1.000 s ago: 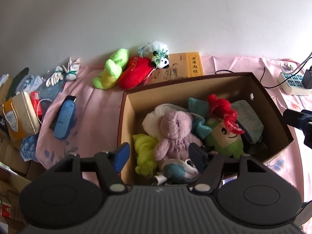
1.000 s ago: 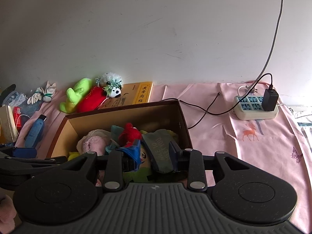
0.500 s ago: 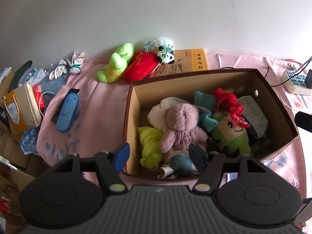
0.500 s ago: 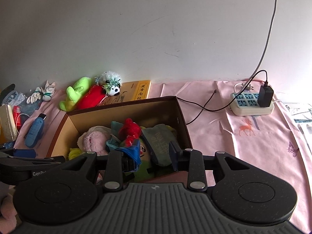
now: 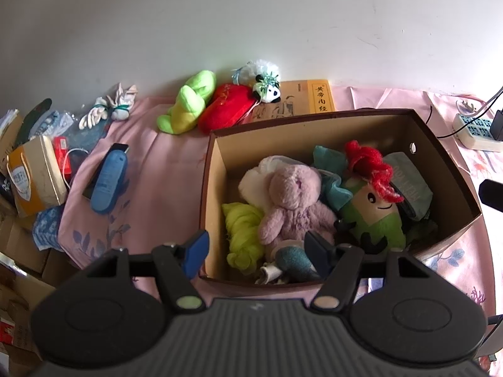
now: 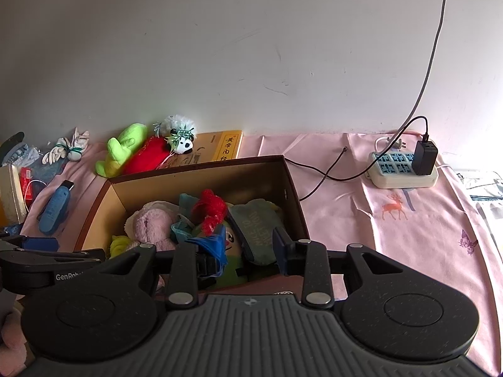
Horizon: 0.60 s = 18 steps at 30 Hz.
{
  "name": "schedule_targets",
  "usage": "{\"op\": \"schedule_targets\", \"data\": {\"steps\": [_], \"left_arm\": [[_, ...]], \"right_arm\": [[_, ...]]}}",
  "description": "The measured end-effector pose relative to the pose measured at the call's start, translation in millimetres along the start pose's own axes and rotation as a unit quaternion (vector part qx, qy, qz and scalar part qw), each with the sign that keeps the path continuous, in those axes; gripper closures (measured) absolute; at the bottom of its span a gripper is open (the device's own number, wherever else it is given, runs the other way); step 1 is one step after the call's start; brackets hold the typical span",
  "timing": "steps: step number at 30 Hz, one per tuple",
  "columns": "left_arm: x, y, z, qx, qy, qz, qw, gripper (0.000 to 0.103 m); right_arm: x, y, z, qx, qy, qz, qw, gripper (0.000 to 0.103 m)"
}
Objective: Organize soft objects
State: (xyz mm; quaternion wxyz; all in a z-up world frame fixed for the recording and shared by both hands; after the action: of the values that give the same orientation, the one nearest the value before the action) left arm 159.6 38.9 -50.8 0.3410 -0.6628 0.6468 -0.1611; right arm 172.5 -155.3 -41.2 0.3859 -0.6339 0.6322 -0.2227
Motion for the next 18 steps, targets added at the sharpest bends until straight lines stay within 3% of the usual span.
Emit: {"op": "schedule_targets", "data": {"steps": [18], "left_arm": [[6.1,6.3,5.1,-0.003,0.013,-0.002,0.9999,0.033]], "right_arm": [[7.0,8.1,9.9,-0.02,0.015,0.003,1.0,0.087]]}}
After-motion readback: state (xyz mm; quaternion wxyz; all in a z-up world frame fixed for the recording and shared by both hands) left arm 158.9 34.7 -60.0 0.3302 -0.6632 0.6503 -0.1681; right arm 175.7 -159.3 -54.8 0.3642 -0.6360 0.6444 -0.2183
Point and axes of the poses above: each gripper's, at about its wrist camera, not at the fingertips, and z roughly the way its jaws point, x to its right, y to its underside, the point moved 8 cm from there along z, roughly the way its jaws point, and after that the axes turned 4 degrees about -y, right-handed, at the moved point
